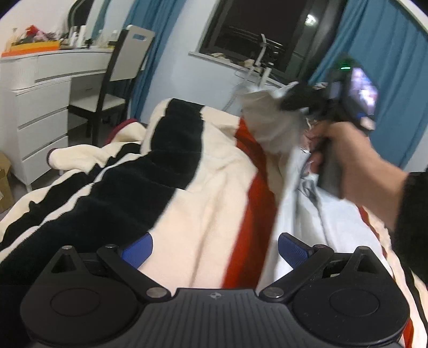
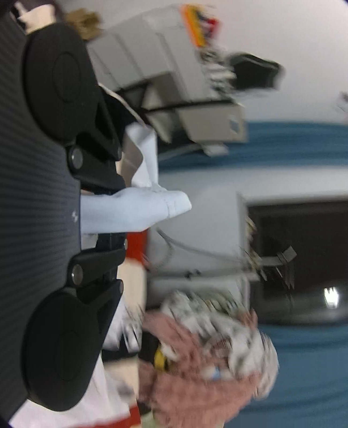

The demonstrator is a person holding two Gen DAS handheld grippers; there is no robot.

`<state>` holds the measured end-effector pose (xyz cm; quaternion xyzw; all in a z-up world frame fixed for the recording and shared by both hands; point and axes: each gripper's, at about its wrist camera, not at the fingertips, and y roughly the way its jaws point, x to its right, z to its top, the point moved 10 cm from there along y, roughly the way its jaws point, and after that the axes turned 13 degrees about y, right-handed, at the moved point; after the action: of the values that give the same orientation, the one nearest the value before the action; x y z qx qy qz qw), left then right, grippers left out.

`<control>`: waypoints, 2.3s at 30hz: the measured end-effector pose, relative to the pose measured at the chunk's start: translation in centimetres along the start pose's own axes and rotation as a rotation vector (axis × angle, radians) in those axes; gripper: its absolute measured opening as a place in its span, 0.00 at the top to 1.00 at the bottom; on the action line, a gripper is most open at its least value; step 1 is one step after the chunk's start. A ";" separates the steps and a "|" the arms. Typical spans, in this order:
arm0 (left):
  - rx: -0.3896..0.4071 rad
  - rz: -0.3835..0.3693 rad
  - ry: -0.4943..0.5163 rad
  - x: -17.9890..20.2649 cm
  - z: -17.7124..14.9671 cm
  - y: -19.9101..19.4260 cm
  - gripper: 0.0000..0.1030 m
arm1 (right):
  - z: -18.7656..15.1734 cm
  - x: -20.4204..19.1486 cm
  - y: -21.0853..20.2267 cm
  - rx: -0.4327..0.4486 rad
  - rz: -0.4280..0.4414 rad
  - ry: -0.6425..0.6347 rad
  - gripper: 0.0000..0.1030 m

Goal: Fold clothes

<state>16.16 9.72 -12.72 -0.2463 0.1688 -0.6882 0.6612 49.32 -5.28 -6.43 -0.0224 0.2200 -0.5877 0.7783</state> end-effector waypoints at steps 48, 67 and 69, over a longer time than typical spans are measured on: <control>-0.043 -0.135 0.137 7.3 -1.9 -2.3 0.02 | -9.0 14.2 -39.2 -0.025 -0.105 0.230 0.25; -0.302 -0.144 -0.111 3.0 -7.4 -3.8 0.87 | -13.7 21.5 -41.5 -0.129 -0.191 0.603 0.24; -0.299 -0.144 -0.097 3.4 -7.6 -4.5 0.96 | -13.6 21.6 -41.6 -0.127 -0.184 0.612 0.24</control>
<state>8.20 5.97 -16.04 -0.3862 0.2191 -0.6883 0.5737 11.25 -35.01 -13.27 0.0869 0.4769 -0.6202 0.6167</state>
